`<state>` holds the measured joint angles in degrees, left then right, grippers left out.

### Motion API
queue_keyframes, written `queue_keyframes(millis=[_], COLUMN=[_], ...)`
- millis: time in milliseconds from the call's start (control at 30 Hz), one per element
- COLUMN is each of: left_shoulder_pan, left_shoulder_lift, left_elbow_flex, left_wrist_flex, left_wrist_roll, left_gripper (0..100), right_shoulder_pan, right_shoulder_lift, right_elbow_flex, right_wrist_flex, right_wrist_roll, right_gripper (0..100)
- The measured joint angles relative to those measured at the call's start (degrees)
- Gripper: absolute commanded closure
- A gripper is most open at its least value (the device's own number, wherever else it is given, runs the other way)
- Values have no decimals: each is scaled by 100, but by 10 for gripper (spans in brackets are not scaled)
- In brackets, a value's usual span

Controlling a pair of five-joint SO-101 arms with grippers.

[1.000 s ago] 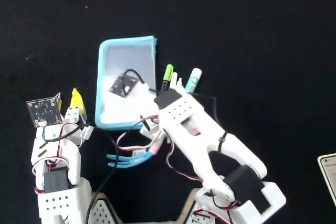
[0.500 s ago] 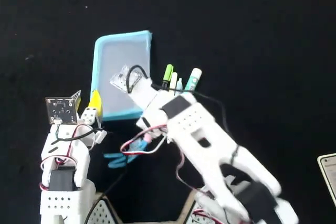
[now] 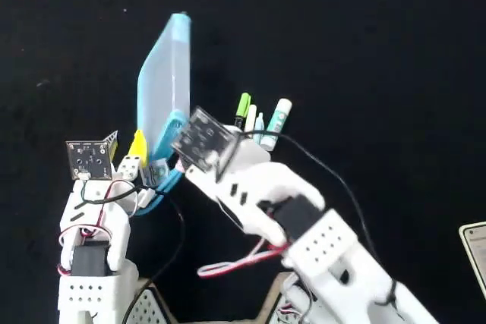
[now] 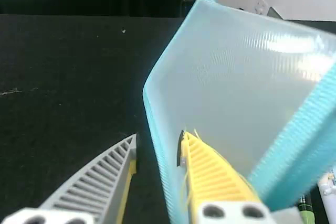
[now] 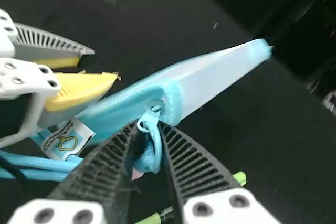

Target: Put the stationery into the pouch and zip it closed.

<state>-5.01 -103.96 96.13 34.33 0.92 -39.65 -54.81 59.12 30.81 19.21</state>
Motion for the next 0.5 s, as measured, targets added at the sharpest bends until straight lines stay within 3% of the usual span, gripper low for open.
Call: queue_keyframes(millis=[333, 500], left_shoulder_pan=[9, 448], left_shoulder_lift=[0, 0], left_elbow_flex=[0, 0], left_wrist_flex=[0, 167], left_wrist_roll=[0, 0], left_gripper=[855, 855], right_shoulder_pan=[-9, -193], right_shoulder_lift=[-914, -914], right_elbow_flex=[695, 888], right_wrist_flex=[-325, -897], right_wrist_roll=[0, 0], right_gripper=[987, 987])
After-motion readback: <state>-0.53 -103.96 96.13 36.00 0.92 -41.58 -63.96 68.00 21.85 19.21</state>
